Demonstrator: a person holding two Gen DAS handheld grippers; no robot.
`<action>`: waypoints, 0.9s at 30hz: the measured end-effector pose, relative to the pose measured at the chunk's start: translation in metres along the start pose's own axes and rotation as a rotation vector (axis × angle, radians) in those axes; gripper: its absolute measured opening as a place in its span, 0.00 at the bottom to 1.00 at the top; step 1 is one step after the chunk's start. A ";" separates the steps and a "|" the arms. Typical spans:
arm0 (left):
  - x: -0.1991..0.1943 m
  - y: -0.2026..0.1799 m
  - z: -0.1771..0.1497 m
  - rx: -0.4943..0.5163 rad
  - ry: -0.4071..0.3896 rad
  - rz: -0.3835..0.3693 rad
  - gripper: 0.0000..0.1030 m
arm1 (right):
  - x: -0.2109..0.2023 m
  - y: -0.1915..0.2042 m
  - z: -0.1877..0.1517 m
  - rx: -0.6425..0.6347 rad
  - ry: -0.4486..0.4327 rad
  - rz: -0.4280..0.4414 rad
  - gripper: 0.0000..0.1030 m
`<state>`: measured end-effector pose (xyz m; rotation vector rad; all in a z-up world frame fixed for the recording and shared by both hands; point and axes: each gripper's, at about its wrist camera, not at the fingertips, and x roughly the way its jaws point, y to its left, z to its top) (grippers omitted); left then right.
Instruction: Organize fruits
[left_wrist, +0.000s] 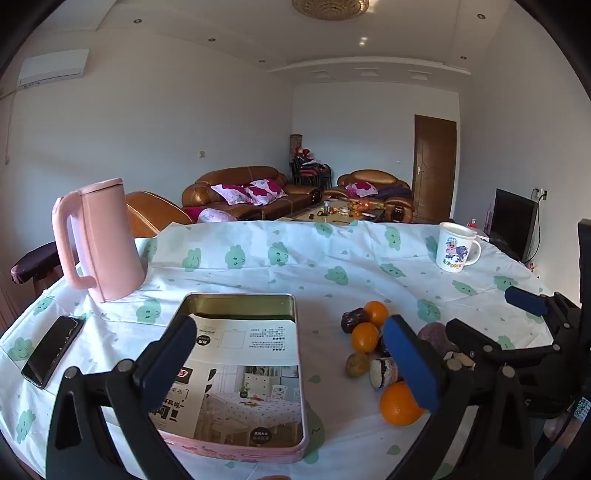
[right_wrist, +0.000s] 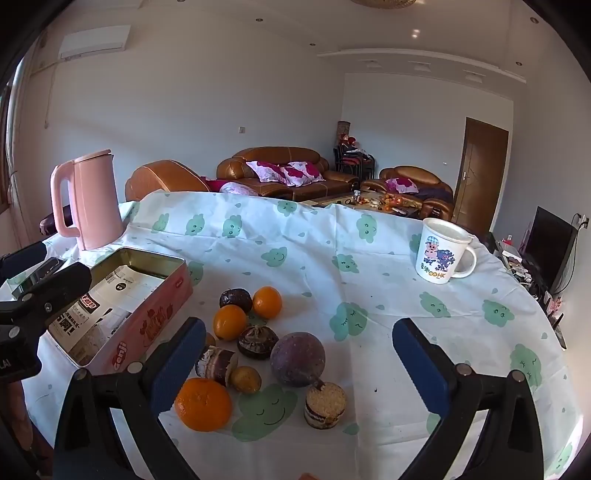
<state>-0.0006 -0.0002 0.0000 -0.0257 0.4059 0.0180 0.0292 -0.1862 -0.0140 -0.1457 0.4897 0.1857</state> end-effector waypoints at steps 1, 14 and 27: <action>0.000 0.000 0.000 -0.002 -0.001 0.006 1.00 | 0.000 -0.001 0.000 0.012 0.000 0.006 0.99; 0.001 -0.002 -0.003 0.009 0.009 -0.001 1.00 | -0.002 -0.004 -0.004 0.011 0.001 0.008 0.99; 0.002 0.000 -0.005 0.012 0.014 -0.001 1.00 | -0.003 -0.002 -0.007 0.014 -0.001 0.011 0.99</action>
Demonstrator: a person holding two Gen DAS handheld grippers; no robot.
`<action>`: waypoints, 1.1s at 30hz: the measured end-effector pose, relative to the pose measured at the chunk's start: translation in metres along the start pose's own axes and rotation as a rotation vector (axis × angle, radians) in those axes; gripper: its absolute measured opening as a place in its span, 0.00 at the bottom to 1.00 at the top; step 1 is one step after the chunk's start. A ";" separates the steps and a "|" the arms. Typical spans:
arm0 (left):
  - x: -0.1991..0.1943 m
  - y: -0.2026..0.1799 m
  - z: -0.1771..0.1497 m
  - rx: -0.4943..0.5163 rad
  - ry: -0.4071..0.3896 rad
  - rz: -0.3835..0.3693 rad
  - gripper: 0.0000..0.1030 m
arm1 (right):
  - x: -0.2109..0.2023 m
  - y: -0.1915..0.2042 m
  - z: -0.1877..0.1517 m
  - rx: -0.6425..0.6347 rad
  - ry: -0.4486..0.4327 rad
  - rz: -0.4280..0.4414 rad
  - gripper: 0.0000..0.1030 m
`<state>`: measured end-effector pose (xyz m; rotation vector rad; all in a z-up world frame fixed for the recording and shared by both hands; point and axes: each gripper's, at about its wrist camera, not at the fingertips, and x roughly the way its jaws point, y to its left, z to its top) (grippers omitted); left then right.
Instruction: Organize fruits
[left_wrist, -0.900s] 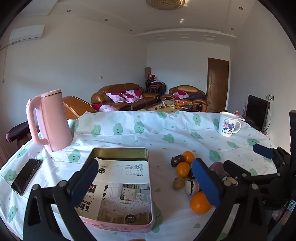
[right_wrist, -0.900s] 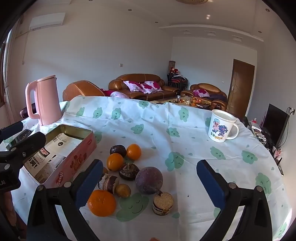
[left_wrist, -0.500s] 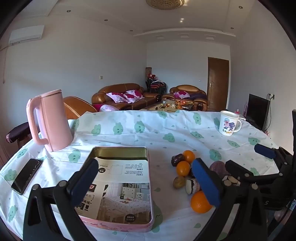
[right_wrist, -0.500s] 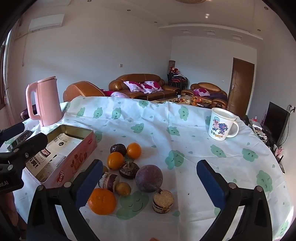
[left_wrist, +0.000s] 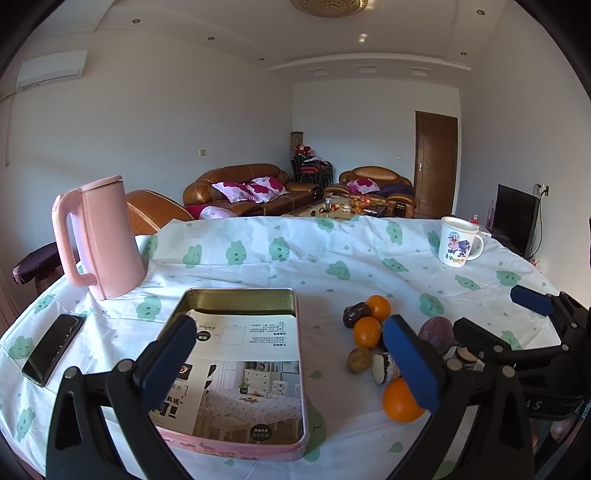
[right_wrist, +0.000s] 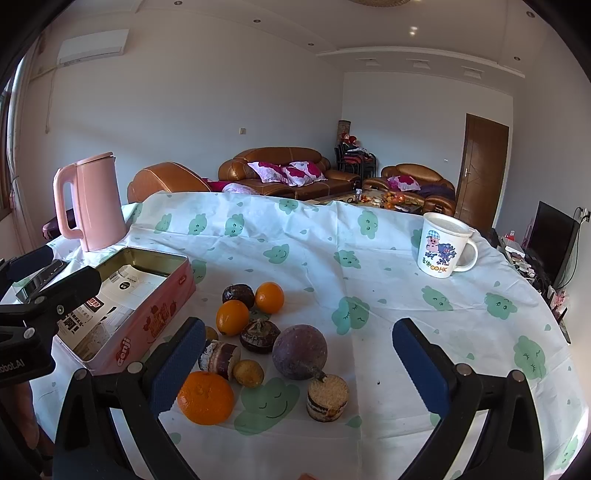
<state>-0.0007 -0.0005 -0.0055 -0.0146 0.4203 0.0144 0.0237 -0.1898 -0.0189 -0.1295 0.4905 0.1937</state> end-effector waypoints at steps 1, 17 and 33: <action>0.000 0.000 0.000 0.000 -0.001 -0.001 1.00 | 0.000 0.000 0.001 0.002 0.002 0.001 0.99; 0.000 -0.001 0.000 0.002 0.001 0.000 1.00 | -0.001 0.001 0.000 0.006 0.001 0.005 0.99; 0.000 -0.002 0.000 0.005 0.001 0.002 1.00 | 0.001 0.002 -0.001 0.008 0.006 0.009 0.99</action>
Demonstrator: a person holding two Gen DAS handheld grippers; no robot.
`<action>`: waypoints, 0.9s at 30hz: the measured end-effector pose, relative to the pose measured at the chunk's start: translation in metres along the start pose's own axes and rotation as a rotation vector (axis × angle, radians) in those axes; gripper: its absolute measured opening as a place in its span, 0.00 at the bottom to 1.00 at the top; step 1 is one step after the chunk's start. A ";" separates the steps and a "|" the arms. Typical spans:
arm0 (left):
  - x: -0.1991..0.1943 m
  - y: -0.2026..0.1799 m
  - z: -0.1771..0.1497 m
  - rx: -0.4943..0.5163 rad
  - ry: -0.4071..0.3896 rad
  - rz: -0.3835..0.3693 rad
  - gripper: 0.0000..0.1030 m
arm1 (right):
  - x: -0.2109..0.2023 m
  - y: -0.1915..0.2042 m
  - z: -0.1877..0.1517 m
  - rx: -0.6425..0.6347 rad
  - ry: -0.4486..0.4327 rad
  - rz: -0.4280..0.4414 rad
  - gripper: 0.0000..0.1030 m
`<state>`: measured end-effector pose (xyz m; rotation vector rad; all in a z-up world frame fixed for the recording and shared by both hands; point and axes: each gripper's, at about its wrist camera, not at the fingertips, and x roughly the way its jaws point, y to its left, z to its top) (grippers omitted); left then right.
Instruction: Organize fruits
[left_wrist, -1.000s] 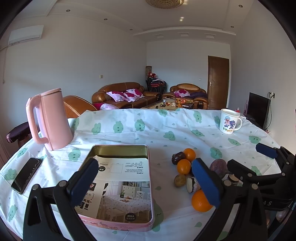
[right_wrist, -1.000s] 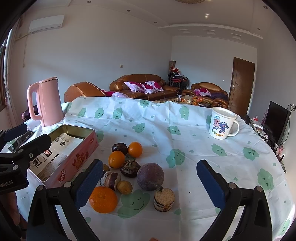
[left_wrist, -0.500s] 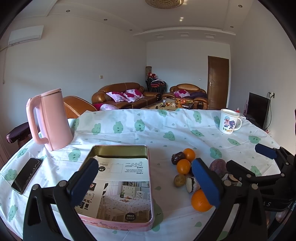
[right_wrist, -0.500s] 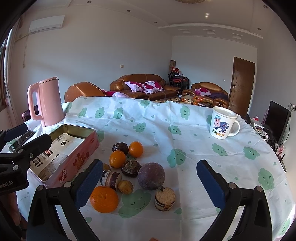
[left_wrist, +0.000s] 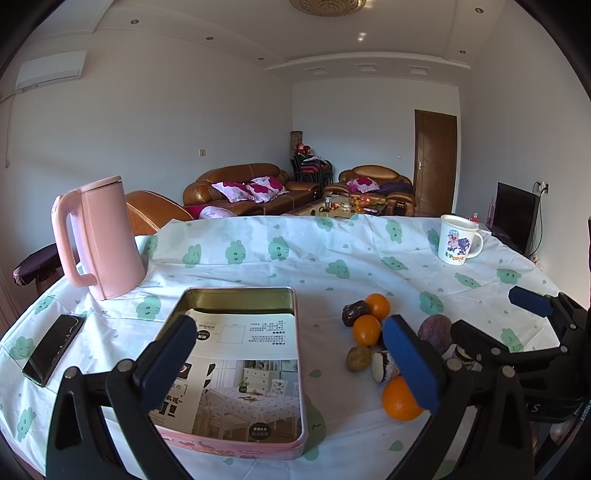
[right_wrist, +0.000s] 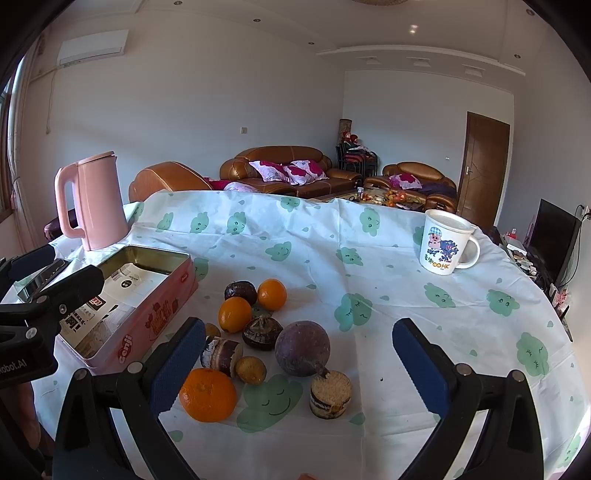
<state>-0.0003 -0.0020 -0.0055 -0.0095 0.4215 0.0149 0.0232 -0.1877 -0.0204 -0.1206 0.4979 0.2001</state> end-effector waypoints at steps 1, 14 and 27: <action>0.000 0.000 0.000 0.001 0.000 0.000 1.00 | 0.000 0.000 0.000 0.000 -0.001 0.000 0.99; 0.000 0.000 0.000 0.002 0.002 0.001 1.00 | 0.002 -0.002 -0.003 0.005 0.003 0.001 0.99; 0.002 0.000 -0.008 0.006 0.012 0.003 1.00 | 0.006 -0.009 -0.008 0.015 0.014 -0.003 0.99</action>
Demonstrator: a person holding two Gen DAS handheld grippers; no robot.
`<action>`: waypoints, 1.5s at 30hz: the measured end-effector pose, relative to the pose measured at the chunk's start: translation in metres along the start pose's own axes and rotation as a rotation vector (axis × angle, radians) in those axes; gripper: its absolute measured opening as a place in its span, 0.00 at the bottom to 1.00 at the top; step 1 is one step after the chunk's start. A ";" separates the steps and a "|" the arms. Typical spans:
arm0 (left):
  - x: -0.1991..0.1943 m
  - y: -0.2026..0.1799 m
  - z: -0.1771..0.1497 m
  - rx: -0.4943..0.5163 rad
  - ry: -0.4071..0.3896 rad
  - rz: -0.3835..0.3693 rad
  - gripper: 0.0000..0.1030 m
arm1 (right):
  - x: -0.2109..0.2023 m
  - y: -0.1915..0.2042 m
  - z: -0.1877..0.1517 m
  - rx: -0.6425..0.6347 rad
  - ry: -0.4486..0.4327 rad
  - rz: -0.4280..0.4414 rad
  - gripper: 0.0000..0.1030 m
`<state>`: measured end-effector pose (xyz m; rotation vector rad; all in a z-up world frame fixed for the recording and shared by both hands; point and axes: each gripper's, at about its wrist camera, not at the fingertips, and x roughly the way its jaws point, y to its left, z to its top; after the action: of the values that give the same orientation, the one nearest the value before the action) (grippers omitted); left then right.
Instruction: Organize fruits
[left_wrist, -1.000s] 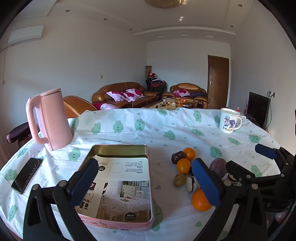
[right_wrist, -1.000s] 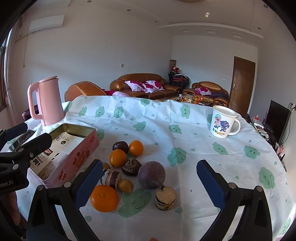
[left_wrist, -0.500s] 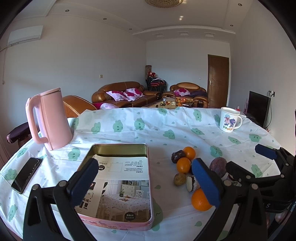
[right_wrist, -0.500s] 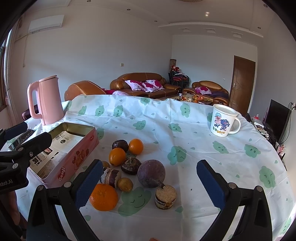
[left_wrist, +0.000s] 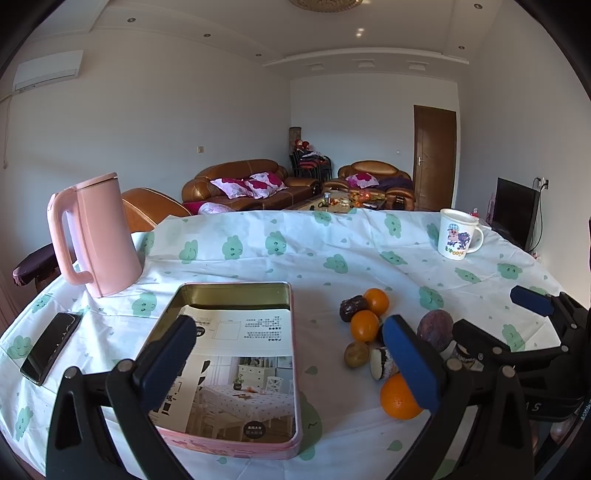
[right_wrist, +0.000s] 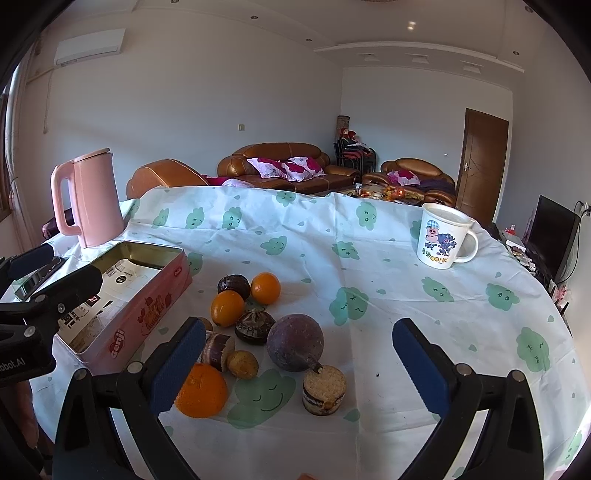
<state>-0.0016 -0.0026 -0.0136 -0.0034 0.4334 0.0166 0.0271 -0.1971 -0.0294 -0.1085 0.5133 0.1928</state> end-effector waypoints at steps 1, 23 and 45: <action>0.000 0.000 0.000 0.001 0.001 0.001 1.00 | 0.000 -0.001 0.000 0.002 0.002 0.000 0.99; 0.028 -0.066 -0.030 0.108 0.132 -0.153 0.82 | 0.022 -0.040 -0.032 0.031 0.120 0.062 0.85; 0.054 -0.080 -0.045 0.129 0.279 -0.302 0.46 | 0.040 -0.034 -0.042 -0.004 0.209 0.147 0.34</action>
<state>0.0300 -0.0823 -0.0773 0.0560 0.7084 -0.3124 0.0485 -0.2303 -0.0835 -0.0948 0.7303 0.3286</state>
